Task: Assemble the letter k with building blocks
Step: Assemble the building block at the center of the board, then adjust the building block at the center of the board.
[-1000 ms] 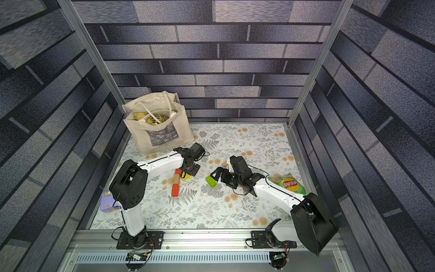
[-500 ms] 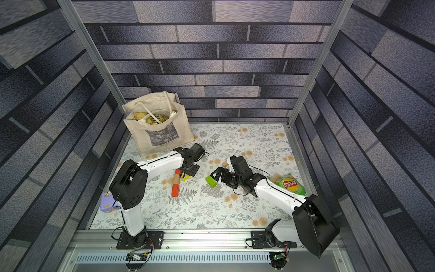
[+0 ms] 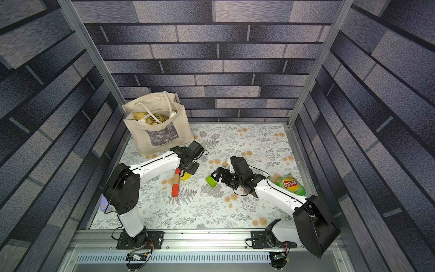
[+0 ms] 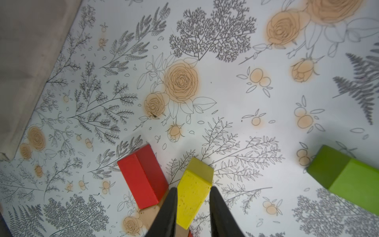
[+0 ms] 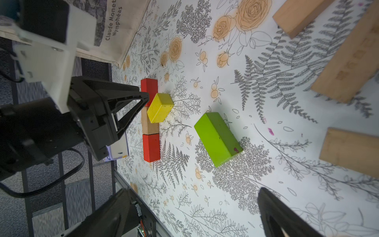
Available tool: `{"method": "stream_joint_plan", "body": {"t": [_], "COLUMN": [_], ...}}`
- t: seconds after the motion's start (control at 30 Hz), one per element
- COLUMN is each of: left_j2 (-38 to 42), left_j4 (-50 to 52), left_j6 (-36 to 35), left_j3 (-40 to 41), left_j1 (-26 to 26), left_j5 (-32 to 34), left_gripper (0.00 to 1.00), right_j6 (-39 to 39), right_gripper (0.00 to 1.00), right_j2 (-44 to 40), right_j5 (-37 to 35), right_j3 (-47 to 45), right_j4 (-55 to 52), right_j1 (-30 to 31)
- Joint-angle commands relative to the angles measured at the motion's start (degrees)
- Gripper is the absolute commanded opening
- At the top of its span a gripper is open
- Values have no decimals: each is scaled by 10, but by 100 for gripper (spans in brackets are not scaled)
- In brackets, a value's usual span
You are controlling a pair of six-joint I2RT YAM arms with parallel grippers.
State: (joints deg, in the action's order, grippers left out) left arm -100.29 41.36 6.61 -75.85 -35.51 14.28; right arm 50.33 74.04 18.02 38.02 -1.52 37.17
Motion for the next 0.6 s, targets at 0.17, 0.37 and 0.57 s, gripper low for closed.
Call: {"method": "stream_joint_plan", "body": {"t": [0.17, 0.37, 0.57], "left_j2": [107, 122, 104], "left_j4": [37, 35, 1], "left_j6": [111, 165, 168], "left_j3": [80, 146, 180], "left_j1": [137, 178, 178], "left_j5": [-25, -66, -94], "left_gripper": [18, 9, 7], "right_j6": [-5, -5, -6], "right_gripper": [100, 100, 100], "right_j2": [-4, 9, 7], "right_j5": [-2, 7, 7], "right_j3": [-14, -9, -10], "right_j4": [2, 9, 6], "right_j1": [4, 4, 4]}}
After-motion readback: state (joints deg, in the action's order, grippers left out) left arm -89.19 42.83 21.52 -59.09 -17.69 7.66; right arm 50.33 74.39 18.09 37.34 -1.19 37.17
